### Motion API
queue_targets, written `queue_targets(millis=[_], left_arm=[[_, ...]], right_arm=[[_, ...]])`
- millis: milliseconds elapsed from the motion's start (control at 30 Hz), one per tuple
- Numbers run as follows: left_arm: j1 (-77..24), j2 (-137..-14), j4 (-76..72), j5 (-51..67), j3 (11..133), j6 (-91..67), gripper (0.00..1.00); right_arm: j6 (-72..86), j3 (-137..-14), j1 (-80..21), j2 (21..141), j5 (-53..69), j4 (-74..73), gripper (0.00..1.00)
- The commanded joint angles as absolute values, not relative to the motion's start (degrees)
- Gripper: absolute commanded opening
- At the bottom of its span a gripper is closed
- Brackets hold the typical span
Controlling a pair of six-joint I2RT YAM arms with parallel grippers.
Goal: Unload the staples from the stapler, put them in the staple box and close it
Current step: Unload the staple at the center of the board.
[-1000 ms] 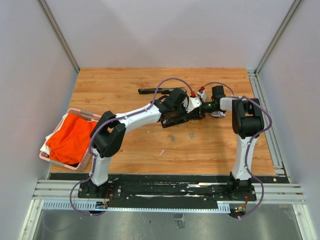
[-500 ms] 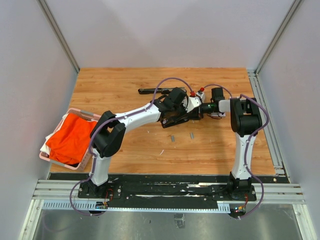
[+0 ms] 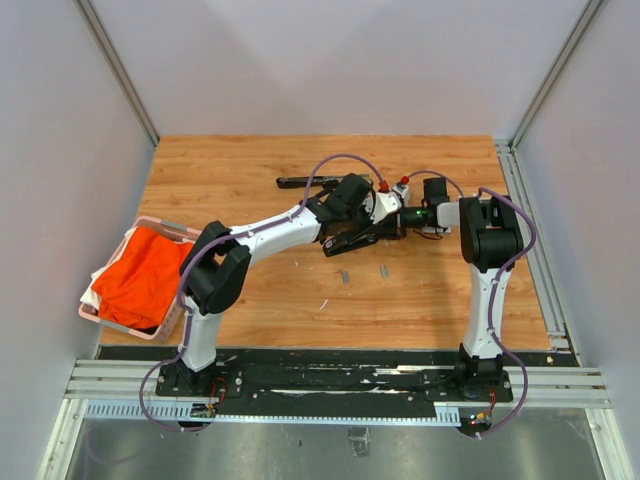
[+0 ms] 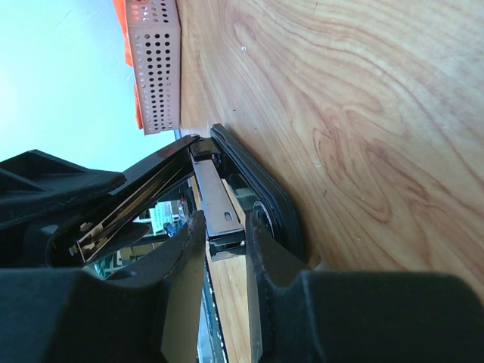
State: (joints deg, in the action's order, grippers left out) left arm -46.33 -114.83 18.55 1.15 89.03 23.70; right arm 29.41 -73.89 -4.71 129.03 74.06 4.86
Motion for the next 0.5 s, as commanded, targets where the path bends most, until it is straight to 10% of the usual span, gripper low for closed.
queue_targets(millis=[0,467], left_arm=[[-46.2,-113.6,16.2,2.6,90.7,20.9,0.00],[-40.2,-106.5,10.9,3.9,84.3,14.9,0.01]], right_arm=[[30.4,-71.9,-4.0,131.3,70.6,7.5,0.13],[34.6,-69.0,-1.9,130.8,70.0,14.0,0.07]])
